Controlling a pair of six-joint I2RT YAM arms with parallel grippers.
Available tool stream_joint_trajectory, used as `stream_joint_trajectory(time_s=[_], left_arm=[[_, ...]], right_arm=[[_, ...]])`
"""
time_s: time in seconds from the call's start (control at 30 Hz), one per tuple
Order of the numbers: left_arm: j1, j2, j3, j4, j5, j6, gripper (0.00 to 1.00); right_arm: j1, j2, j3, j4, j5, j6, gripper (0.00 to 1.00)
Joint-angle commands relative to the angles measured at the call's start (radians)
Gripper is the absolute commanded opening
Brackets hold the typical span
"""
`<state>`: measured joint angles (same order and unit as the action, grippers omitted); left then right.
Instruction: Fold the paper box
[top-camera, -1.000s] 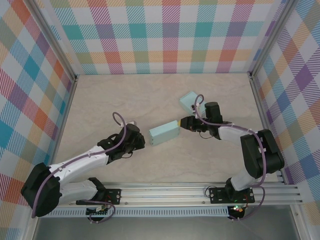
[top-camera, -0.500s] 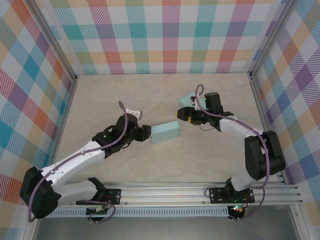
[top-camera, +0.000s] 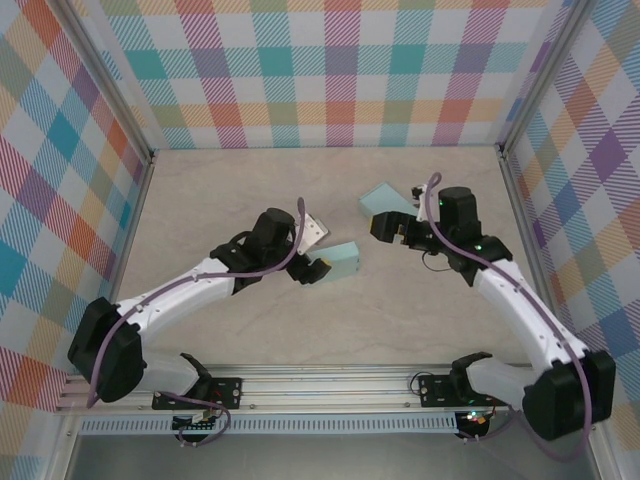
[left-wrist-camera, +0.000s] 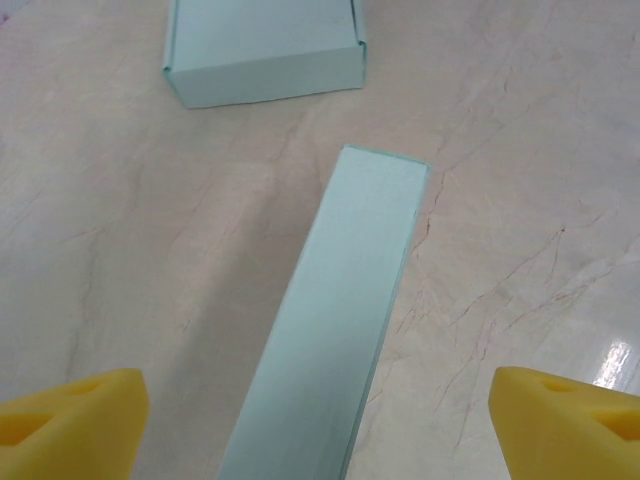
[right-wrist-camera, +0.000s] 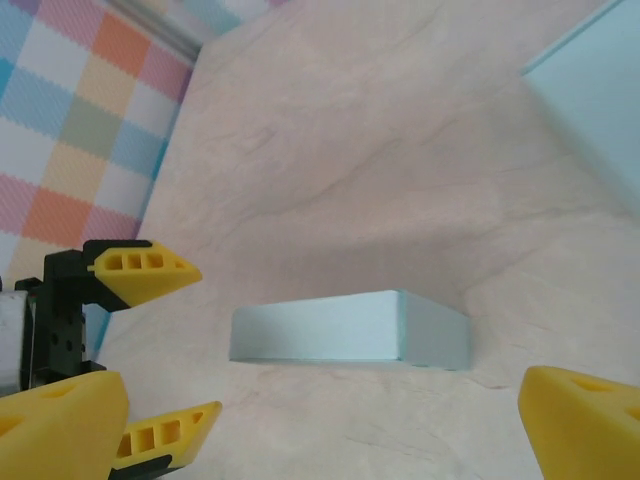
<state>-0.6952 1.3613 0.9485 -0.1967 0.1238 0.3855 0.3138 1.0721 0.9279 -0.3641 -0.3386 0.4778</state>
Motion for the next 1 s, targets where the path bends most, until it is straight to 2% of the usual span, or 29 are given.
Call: stream_joint_trajectory(time_s=[0.0, 0.27, 0.47, 0.67, 0.73, 0.87, 0.97], left_arm=[[0.002, 0.028, 0.018, 0.036, 0.061, 0.128, 0.88], [-0.013, 0.124, 0.074, -0.012, 0.088, 0.232, 0.92], [-0.020, 0.216, 0.151, -0.073, -0.014, 0.270, 0.89], [-0.038, 0.286, 0.203, -0.154, -0.067, 0.300, 0.85], [-0.040, 0.297, 0.212, -0.160, -0.078, 0.303, 0.80], [-0.042, 0.314, 0.229, -0.168, -0.119, 0.324, 0.61], [-0.046, 0.329, 0.239, -0.158, -0.182, 0.348, 0.51]], right_arm=[[-0.002, -0.088, -0.028, -0.164, 0.189, -0.030, 0.99], [-0.002, -0.252, -0.086, -0.213, 0.293, -0.010, 1.00], [-0.003, -0.272, -0.092, -0.229, 0.299, -0.011, 1.00], [-0.002, -0.284, -0.097, -0.223, 0.306, -0.010, 1.00], [-0.002, -0.288, -0.097, -0.223, 0.308, -0.012, 0.99], [-0.002, -0.288, -0.097, -0.223, 0.324, -0.017, 1.00], [-0.002, -0.296, -0.098, -0.225, 0.335, -0.016, 1.00]])
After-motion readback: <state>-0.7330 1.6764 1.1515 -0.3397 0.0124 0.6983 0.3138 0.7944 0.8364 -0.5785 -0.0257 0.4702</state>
